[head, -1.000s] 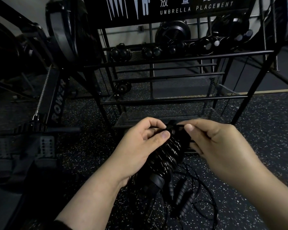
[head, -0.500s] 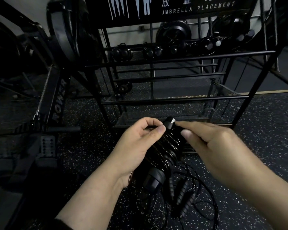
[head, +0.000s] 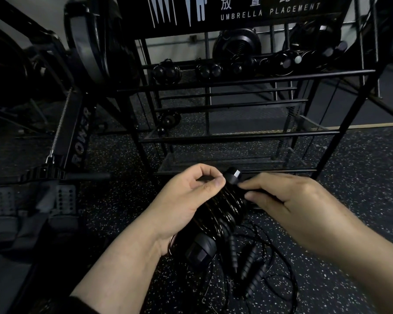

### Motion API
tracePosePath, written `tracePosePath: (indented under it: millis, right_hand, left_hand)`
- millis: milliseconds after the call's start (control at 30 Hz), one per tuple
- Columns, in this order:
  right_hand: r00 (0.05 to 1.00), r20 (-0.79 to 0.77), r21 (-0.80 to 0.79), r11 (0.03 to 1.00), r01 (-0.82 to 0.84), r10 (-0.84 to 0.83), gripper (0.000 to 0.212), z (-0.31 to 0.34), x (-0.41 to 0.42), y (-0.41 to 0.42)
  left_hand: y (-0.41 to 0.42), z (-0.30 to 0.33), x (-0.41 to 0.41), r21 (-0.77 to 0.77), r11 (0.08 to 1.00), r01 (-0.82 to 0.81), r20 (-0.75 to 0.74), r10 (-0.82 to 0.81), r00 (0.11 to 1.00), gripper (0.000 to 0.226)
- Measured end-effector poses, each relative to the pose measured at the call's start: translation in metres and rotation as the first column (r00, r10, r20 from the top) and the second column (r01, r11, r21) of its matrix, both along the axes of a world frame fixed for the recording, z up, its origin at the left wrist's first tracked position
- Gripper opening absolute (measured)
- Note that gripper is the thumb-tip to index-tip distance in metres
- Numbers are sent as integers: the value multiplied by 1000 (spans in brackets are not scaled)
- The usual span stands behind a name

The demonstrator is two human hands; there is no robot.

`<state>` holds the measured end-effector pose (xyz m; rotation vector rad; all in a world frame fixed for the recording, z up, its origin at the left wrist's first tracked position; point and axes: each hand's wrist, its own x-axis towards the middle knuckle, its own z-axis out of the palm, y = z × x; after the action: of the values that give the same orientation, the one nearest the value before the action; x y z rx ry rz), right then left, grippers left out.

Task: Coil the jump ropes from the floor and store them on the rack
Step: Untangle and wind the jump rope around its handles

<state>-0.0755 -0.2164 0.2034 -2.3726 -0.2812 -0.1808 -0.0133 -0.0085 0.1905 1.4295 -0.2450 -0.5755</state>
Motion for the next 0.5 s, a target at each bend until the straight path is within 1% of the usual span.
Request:
tracePosePath:
  millis: [33,133,300,367,400,500]
  right_hand:
    - [1000,5,-7,1000,-15,15,43,0,0,0]
    - [996,-3,-55,995,-87,87,47,-3,0,4]
    - [991,-79,-51,993,-110,106,41,-5,2,8]
    - [995,-70,-21,997,-76,74,33,-4,0,8]
    - [998,-46,5,999,-33,33,28,-3,-1,8]
    - [996,-18,55,995,84,-83,14,-2,-3,9]
  left_hand:
    - [1,0,0,18,1000,6,21,-6,1000,16]
    - [1,-2,-1,134,991,-1,129,-17,991,18]
    - [2,-8,-3,115,993,-14,36,10,999,18]
    - [3,-6,-2,67,998,-3,-8,4,1000,15]
    - [3,-5,-1,51,999,3,-16,-2,1000,13]
    - [2,-5,-1,56,998,-5,4,5,1000,14]
